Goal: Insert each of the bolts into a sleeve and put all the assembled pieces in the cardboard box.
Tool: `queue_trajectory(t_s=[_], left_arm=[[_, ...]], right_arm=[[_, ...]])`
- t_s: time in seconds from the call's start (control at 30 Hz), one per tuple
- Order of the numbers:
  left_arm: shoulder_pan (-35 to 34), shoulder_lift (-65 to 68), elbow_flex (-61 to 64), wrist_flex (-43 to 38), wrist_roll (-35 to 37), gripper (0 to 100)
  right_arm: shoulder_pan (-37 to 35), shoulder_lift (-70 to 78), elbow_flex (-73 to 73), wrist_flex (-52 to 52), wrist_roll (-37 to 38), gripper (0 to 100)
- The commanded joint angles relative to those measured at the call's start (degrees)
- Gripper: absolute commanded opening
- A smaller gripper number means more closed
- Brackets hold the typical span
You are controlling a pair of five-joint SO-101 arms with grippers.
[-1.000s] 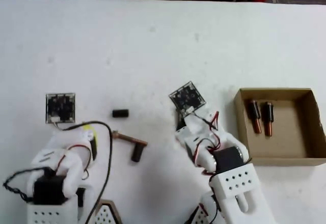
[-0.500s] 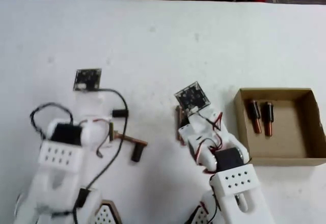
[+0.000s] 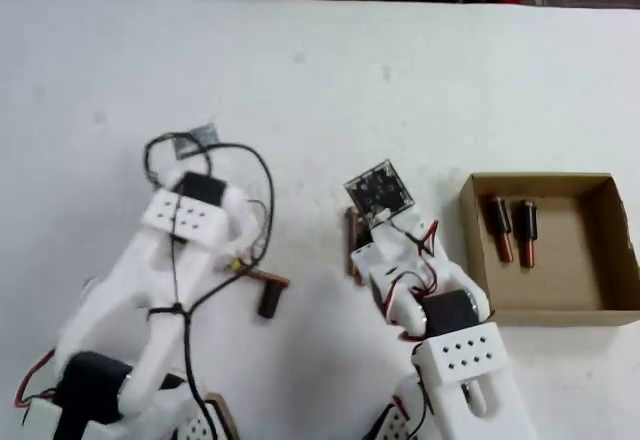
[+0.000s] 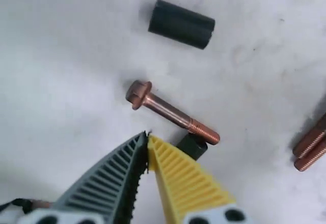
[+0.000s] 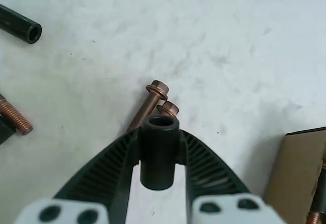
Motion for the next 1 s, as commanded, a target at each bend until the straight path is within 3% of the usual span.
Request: queue_trajectory(t_s=[0.0,0.17,0.33,0.43,0.67,0.97], left_arm=[[4.4,1.3,-3.5,0.2,4.0,3],[4.5,2.2,-3.2,-0.8,4.1,7],[4.6,2.2,-0.5,-1.8,10.0,35],[4.8,2.2,1.1,-2.3,12.0,46],[4.4,2.2,7.1,-10.1,12.3,48],[-1.5,2.2,8.0,-11.0,12.3,48]], right_arm=[[0.5,-1.4,-0.7,-1.4,-0.1,4.4],[0.5,-1.4,-0.7,-1.4,-0.1,4.4],[0.5,-1.4,-0.7,-1.4,0.0,4.4],[0.5,-1.4,-0.7,-1.4,0.0,4.4],[0.6,-1.4,-0.7,-1.4,0.0,4.4],[0.6,-1.4,-0.7,-1.4,0.0,4.4]])
